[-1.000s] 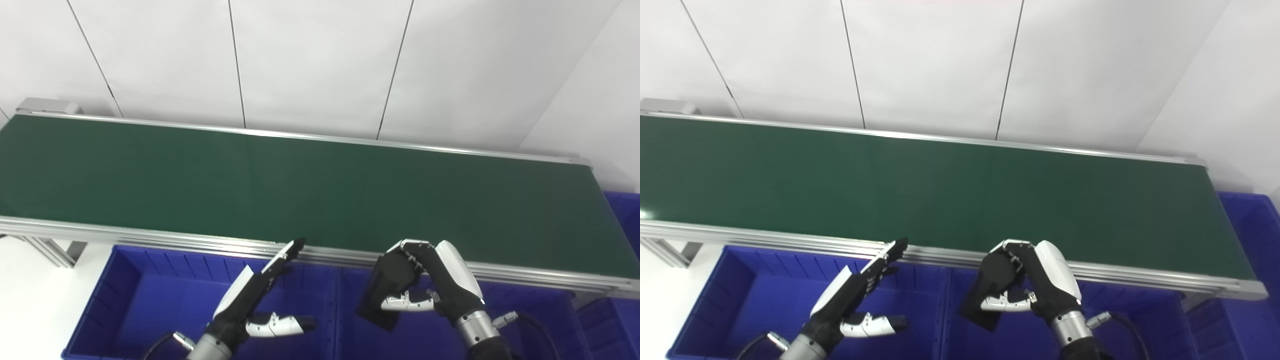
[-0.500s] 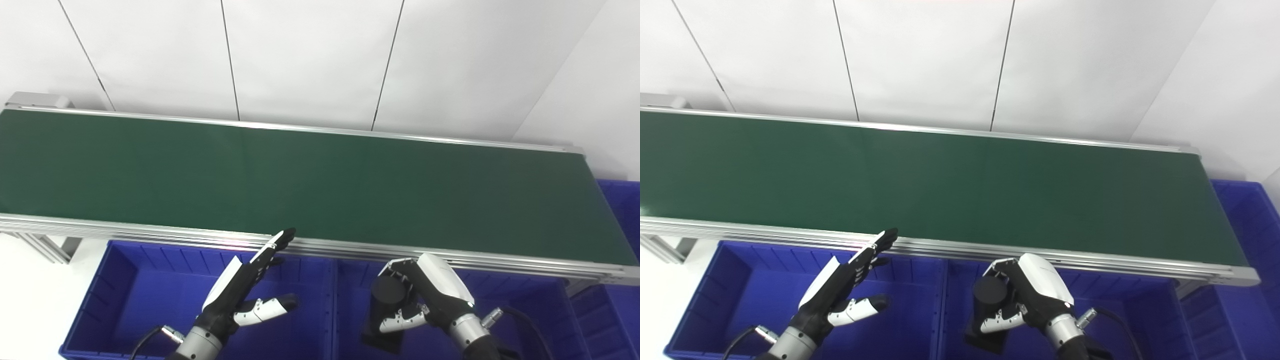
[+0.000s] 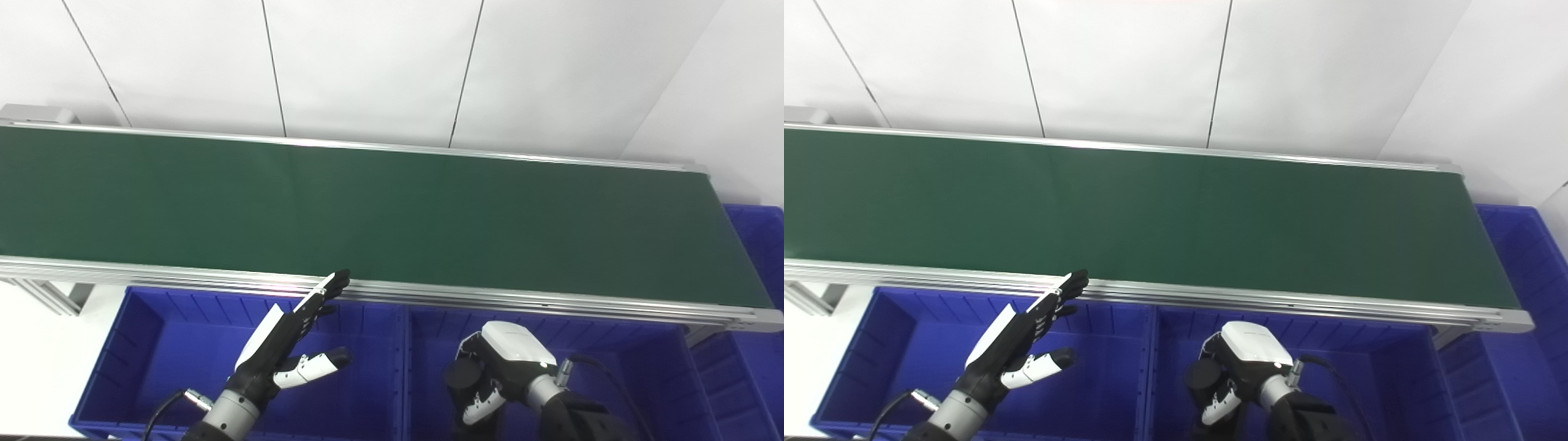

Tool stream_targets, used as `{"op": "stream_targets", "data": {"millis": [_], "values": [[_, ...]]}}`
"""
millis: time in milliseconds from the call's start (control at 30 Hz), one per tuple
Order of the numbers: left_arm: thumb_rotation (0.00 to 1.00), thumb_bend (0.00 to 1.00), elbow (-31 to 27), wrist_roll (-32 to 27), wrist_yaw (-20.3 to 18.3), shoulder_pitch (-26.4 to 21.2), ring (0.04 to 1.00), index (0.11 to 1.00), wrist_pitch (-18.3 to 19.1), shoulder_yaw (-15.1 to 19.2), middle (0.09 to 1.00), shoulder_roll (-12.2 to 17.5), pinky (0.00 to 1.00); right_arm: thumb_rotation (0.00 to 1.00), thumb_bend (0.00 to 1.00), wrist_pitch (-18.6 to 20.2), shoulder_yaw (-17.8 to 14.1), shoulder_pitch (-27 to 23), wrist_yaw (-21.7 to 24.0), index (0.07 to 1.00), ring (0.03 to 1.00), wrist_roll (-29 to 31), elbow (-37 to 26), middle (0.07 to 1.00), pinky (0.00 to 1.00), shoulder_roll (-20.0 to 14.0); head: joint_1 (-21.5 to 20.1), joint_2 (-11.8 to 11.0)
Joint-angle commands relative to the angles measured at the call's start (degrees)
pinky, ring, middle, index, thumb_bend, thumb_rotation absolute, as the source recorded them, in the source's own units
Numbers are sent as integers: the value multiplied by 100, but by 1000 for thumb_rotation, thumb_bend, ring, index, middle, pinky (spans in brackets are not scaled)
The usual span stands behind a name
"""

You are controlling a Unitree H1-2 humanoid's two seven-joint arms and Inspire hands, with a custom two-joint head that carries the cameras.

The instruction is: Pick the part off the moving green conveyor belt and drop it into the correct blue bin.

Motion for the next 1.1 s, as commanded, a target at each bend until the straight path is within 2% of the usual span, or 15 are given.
{"op": "stream_targets", "data": {"millis": [0,33,100,233,333,400,433,500,533,600,700,867,1067], "values": [[785,773,-131,-168,-46,-48,961,955,-237,59,959,110,908,148,711,43,61,-4,15,866,916,-494,-352,911,881,93,-81,16],[786,775,-125,-185,-52,-46,961,956,-258,69,959,135,907,192,739,24,81,37,-31,884,950,-637,-411,935,922,131,-115,17],[785,773,-125,-228,-55,-38,963,958,-285,79,960,187,911,231,798,-24,49,155,-188,923,991,-774,-532,973,941,239,-163,12],[773,777,-103,-389,-78,-21,959,953,-338,102,957,233,912,253,800,-472,-223,551,-1289,987,994,-318,-742,995,917,440,-210,8],[769,781,-80,-430,-99,-16,953,949,-392,121,953,258,908,257,881,-701,-338,858,-2106,999,984,-203,-829,1000,882,650,-216,13],[767,782,-92,-425,-112,-6,955,950,-406,136,956,281,907,259,907,-890,-439,1075,-2565,1000,995,140,-909,1000,919,807,-254,19],[765,782,-103,-424,-117,-2,955,950,-404,141,956,289,906,310,909,-996,-494,1169,-2749,1000,998,345,-944,1000,932,885,-257,20],[764,789,-111,-451,-124,6,956,949,-396,155,956,302,906,320,926,-1206,-655,1365,-3003,1000,1000,1002,-1035,1000,947,1094,-274,20],[764,791,-108,-469,-125,10,956,949,-399,164,956,310,906,325,928,-1259,-750,1480,-3020,1000,1000,1438,-1112,1000,948,1220,-284,12],[759,802,-54,-548,-131,3,953,951,-461,186,956,318,908,425,943,-1382,-909,1688,-3015,1000,1000,2230,-1223,1000,826,1396,-284,3],[755,809,41,-604,-128,-11,952,953,-590,213,961,335,901,465,955,-1576,-1064,1825,-3018,1000,998,2960,-1232,1000,841,1494,-276,-27],[743,804,133,-716,-162,-37,949,956,-716,209,962,325,901,489,954,-1662,-1169,1848,-3022,1000,972,3421,-1166,1000,891,1505,-252,-88],[749,811,164,-687,-160,-83,948,962,-707,155,959,275,906,478,952,-1597,-1200,1831,-3005,1000,962,3543,-1120,1000,879,1424,-213,-126]]}}
